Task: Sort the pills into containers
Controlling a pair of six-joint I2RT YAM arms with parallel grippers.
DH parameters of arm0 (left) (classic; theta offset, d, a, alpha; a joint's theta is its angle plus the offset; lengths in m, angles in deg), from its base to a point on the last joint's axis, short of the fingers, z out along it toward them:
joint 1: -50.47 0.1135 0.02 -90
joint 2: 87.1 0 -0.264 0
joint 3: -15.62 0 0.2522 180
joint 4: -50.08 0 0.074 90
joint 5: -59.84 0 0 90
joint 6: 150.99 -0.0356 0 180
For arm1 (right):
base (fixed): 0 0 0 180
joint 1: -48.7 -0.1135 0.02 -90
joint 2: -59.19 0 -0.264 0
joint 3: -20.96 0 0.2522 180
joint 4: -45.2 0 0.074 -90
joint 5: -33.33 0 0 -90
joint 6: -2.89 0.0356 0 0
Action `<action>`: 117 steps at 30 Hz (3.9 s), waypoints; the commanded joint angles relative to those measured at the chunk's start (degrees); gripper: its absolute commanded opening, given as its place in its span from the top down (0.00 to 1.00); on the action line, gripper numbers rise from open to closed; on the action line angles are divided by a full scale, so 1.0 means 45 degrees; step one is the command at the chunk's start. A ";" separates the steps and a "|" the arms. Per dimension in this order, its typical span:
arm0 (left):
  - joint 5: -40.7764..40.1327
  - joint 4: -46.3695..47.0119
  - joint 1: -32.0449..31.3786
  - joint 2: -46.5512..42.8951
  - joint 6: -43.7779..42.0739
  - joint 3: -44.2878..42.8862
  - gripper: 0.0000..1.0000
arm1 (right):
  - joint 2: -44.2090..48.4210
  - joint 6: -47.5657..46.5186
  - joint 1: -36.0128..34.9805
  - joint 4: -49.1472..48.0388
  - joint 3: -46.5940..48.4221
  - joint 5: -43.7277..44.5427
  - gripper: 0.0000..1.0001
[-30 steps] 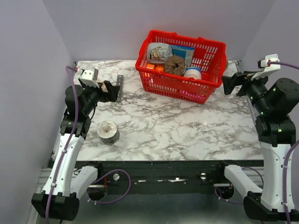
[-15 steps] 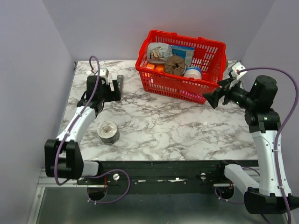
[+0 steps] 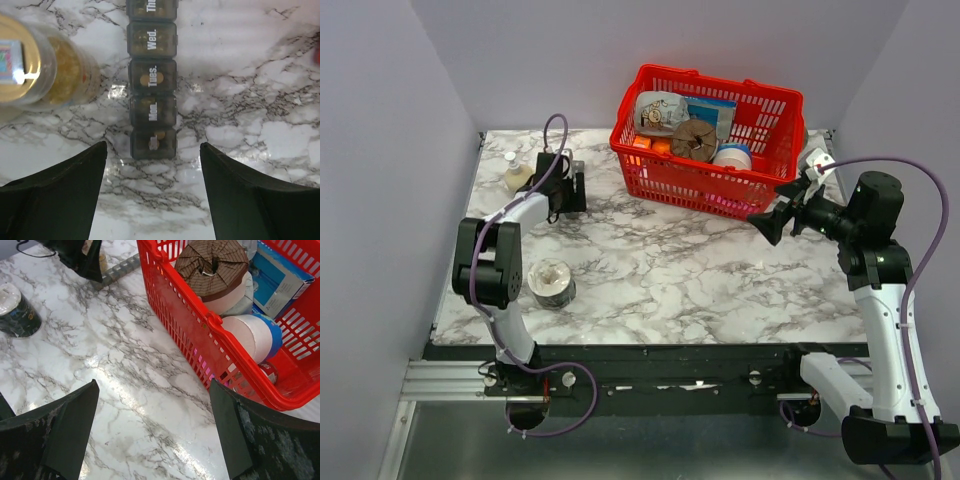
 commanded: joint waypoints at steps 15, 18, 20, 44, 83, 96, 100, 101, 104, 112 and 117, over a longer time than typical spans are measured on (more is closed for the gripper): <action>-0.0774 -0.3680 -0.0240 0.4229 -0.0101 -0.4670 0.41 | 0.0230 -0.0194 0.0082 -0.0090 0.0164 -0.0372 0.00; -0.0675 -0.3740 -0.0240 0.4269 -0.0062 -0.4691 0.52 | 0.0289 -0.0194 0.0082 -0.0031 0.0165 -0.0391 0.00; -0.0539 -0.3875 -0.0260 0.4113 -0.0120 -0.4672 0.57 | 0.0347 -0.0233 0.0082 0.0008 0.0165 -0.0352 0.00; 0.2586 -0.3757 -0.3968 -0.3661 0.0000 0.2692 0.69 | 0.0718 -0.0643 0.0082 0.0379 0.0516 -0.0742 0.00; 0.2430 -0.0791 -1.0533 -0.3403 -0.8457 0.4700 0.16 | -0.0529 -1.6425 -0.4350 0.3212 -0.6613 -0.0352 0.01; 0.2763 -0.0538 -1.0182 -0.3855 -0.8968 0.5152 0.18 | -0.3499 -1.0258 -0.6871 -0.0169 -0.5444 0.0312 0.09; 0.2606 0.0010 -1.0182 -0.4344 -0.9123 0.5563 0.19 | -0.4436 -0.9530 -0.6871 0.0124 -0.5168 0.0897 0.10; 0.2509 0.0088 -1.0182 -0.4345 -0.9163 0.5563 0.19 | -0.4573 -0.9530 -0.6871 0.0144 -0.5148 0.0956 0.11; 0.2255 0.0205 -1.0201 -0.4228 -0.9319 0.5563 0.21 | -0.5042 -0.9413 -0.6871 -0.0089 -0.5226 0.1093 0.12; 0.2273 0.0518 -1.0163 -0.4637 -0.9242 0.5837 0.21 | -0.5590 -0.9275 -0.7007 -0.1376 -0.5401 0.2125 0.16; 0.2799 0.0479 -0.9967 -0.5223 -0.8656 0.5934 0.18 | -0.5239 -0.9822 -0.7182 -0.1964 -0.5831 0.2030 0.15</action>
